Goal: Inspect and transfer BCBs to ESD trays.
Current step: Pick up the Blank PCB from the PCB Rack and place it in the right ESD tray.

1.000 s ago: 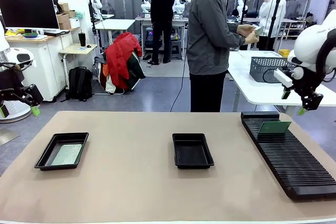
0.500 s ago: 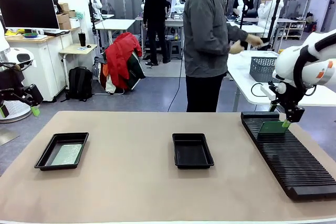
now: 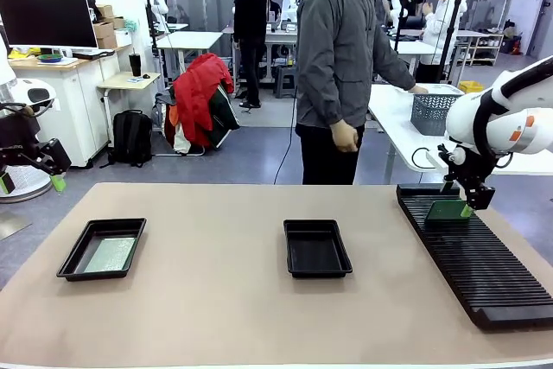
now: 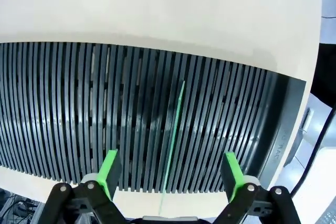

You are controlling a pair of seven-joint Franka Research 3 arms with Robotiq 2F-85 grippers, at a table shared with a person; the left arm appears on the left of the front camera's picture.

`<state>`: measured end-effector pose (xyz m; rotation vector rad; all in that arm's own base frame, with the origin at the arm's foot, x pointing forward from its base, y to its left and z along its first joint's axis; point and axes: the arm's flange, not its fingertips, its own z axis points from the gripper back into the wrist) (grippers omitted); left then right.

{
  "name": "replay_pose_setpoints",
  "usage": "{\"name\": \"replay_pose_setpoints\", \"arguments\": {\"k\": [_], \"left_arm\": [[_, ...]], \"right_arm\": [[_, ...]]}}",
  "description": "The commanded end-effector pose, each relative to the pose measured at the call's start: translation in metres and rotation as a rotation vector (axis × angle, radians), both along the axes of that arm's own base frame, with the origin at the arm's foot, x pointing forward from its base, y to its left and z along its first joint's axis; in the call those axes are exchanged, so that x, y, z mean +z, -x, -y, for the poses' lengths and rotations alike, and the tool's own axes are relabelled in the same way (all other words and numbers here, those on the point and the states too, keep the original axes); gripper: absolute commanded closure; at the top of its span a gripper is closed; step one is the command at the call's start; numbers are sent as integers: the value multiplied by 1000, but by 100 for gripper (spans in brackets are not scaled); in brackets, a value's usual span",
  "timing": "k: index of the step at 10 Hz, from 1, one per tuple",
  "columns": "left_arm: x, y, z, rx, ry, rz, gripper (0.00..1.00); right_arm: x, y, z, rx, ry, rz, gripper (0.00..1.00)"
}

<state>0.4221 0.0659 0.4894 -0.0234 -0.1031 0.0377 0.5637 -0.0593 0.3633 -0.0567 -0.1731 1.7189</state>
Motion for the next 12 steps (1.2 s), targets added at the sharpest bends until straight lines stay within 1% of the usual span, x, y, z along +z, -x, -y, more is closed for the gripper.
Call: {"name": "replay_pose_setpoints", "arguments": {"k": [1,4,5,6,7,8,9,10,11,12], "left_arm": [[-3,-1,-1,-14,7,12,0],[-3,-1,-1,-14,7,12,0],[-3,-1,-1,-14,7,12,0],[-3,-1,-1,-14,7,12,0],[-3,-1,-1,-14,7,12,0],[-3,-1,-1,-14,7,12,0],[-3,-1,-1,-14,7,12,0],[-3,-1,-1,-14,7,12,0],[-3,-1,-1,-14,7,12,0],[-3,-1,-1,-14,7,12,0]], "right_arm": [[-8,-6,3,-20,-8,14,0],[-13,-9,1,-43,-7,28,0],[-14,-9,1,-51,-8,28,6],[-15,-9,0,-52,-8,27,9],[-15,-9,0,-58,-3,27,16],[-15,-9,-2,-58,-2,25,19],[-14,-9,-2,-59,0,23,26],[-14,-9,-2,-64,9,17,30],[-14,-9,-3,-69,15,11,37],[-14,-9,-3,-77,28,12,41]]}}
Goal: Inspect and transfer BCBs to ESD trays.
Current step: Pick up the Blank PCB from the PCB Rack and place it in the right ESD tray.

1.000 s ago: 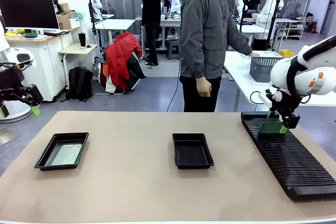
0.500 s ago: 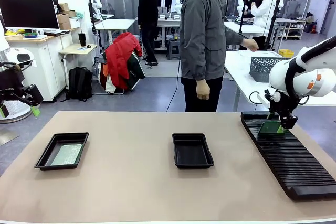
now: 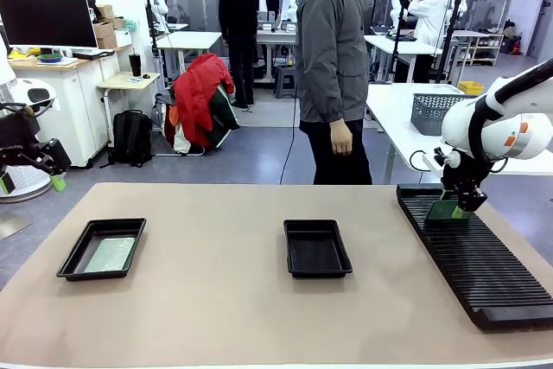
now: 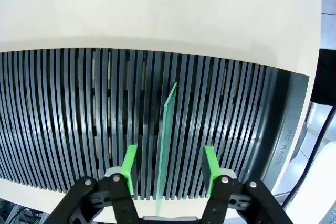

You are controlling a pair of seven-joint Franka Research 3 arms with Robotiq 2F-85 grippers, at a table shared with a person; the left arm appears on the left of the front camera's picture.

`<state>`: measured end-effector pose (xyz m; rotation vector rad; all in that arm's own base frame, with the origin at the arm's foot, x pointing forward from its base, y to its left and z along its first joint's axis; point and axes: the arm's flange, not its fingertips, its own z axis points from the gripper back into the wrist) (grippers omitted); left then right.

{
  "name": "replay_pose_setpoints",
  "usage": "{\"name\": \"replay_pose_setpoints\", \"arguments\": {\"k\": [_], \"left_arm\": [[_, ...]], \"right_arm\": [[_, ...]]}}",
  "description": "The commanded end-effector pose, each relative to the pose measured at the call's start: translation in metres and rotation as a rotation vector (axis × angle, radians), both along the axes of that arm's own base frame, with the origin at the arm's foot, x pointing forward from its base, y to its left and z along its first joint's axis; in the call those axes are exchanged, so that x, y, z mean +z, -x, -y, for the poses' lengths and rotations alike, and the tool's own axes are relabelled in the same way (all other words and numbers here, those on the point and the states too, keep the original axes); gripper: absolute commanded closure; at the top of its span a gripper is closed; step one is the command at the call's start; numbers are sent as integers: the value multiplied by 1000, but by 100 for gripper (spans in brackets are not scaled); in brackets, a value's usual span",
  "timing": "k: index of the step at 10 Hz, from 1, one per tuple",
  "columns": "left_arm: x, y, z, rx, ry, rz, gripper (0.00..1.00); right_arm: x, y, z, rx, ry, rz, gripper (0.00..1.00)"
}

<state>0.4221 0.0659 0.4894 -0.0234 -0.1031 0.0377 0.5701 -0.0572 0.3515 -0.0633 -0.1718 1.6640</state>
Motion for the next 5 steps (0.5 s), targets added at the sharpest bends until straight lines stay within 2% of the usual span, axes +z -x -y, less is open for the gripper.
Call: {"name": "replay_pose_setpoints", "arguments": {"k": [1,5], "left_arm": [[-3,-1,-1,-14,7,12,0],[-3,-1,-1,-14,7,12,0]], "right_arm": [[-2,-3,-1,-25,33,7,48],[-1,-2,-1,-34,52,-4,69]]}}
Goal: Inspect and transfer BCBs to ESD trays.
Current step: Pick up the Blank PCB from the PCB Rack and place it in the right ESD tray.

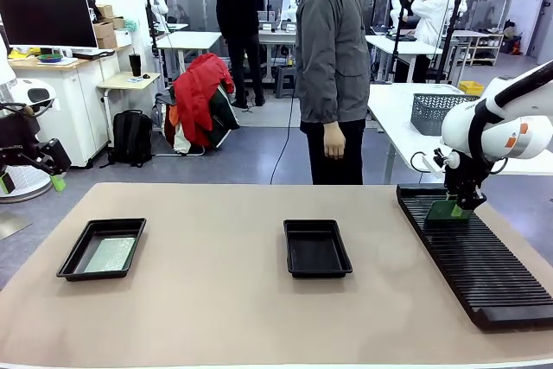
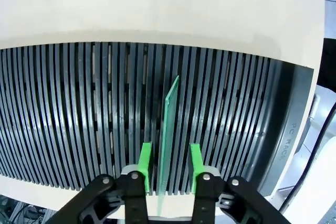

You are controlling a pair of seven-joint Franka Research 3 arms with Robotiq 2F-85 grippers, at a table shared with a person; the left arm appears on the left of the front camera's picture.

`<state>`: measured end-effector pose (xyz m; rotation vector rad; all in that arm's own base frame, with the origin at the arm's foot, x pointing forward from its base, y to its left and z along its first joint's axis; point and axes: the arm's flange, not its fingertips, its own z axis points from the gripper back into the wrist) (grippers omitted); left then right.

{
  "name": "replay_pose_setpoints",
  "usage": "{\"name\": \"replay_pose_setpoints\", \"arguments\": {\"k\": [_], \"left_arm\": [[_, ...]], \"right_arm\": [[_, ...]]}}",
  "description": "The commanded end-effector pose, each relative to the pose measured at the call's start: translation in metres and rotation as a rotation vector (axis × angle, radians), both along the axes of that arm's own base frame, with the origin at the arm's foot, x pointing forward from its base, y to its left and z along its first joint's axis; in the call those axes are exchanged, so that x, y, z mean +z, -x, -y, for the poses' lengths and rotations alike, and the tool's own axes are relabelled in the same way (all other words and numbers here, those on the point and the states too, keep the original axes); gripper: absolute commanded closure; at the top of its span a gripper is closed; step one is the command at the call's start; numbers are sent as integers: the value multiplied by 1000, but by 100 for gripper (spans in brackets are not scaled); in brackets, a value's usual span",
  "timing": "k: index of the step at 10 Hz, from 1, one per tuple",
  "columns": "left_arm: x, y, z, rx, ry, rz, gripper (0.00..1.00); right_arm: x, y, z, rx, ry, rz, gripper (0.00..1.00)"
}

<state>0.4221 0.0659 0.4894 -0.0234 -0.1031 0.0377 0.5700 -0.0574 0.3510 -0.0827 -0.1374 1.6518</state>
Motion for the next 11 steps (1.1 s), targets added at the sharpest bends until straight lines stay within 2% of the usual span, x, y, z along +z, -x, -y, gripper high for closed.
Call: {"name": "replay_pose_setpoints", "arguments": {"k": [1,2,3,4,5,6,7,8,11], "left_arm": [[-3,-1,-1,-14,7,12,0],[-3,-1,-1,-14,7,12,0],[-3,-1,-1,-14,7,12,0],[-3,-1,-1,-14,7,12,0],[-3,-1,-1,-14,7,12,0],[-3,-1,-1,-14,7,12,0],[-3,-1,-1,-14,7,12,0],[-3,-1,-1,-14,7,12,0],[-3,-1,-1,-14,7,12,0]], "right_arm": [[-1,-2,0,-23,26,0,73],[0,-1,1,-21,18,2,80],[0,-1,1,-25,24,1,72],[0,-1,1,-26,23,0,90],[0,-1,1,-27,23,-2,82],[-1,-2,2,-31,25,-3,100],[0,-2,1,-30,24,-1,93],[0,-2,1,-30,23,-1,100],[5,1,1,-37,21,4,100]]}}
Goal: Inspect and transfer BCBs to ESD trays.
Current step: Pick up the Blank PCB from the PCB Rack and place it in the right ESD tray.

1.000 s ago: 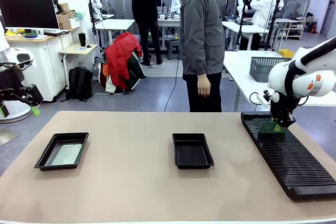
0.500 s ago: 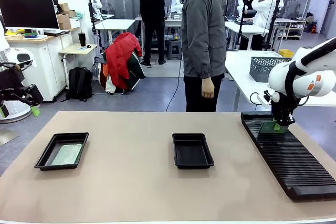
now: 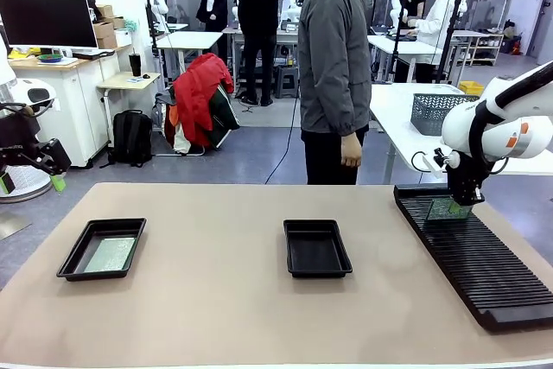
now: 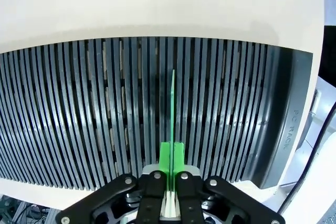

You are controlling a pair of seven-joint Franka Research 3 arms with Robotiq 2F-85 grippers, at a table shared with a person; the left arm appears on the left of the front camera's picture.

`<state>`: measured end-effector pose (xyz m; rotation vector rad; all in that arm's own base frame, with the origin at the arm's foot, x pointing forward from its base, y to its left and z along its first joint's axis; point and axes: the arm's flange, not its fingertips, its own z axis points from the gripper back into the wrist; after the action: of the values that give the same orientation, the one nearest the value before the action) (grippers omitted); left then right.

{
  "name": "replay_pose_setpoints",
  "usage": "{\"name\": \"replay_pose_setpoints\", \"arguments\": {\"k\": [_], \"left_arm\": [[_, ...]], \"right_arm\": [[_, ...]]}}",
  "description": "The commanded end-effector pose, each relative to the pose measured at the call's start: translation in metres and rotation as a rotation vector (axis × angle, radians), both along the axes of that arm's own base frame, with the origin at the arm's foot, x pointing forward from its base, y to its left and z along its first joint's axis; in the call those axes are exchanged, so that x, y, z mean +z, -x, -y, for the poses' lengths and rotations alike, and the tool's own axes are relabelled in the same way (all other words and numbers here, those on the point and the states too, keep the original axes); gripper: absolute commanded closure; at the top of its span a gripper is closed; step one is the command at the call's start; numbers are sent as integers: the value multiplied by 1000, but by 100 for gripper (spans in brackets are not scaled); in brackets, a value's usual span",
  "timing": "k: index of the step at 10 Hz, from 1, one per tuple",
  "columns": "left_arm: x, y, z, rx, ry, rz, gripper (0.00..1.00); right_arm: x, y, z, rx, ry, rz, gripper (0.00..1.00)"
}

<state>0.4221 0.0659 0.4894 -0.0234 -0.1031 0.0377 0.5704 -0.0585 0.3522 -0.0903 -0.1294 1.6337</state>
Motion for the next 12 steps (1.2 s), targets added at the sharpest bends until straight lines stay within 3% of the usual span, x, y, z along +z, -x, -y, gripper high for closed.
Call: {"name": "replay_pose_setpoints", "arguments": {"k": [1,4,5,10,12], "left_arm": [[-3,-1,-1,-14,7,12,0],[-3,-1,-1,-14,7,12,0],[-3,-1,-1,-14,7,12,0],[-3,-1,-1,-14,7,12,0],[-3,-1,-1,-14,7,12,0]], "right_arm": [[8,3,1,-20,12,11,100],[43,16,1,-17,21,31,100],[68,23,0,-10,19,32,100],[194,55,-10,-11,42,-101,100],[244,70,-13,-17,34,-108,100]]}}
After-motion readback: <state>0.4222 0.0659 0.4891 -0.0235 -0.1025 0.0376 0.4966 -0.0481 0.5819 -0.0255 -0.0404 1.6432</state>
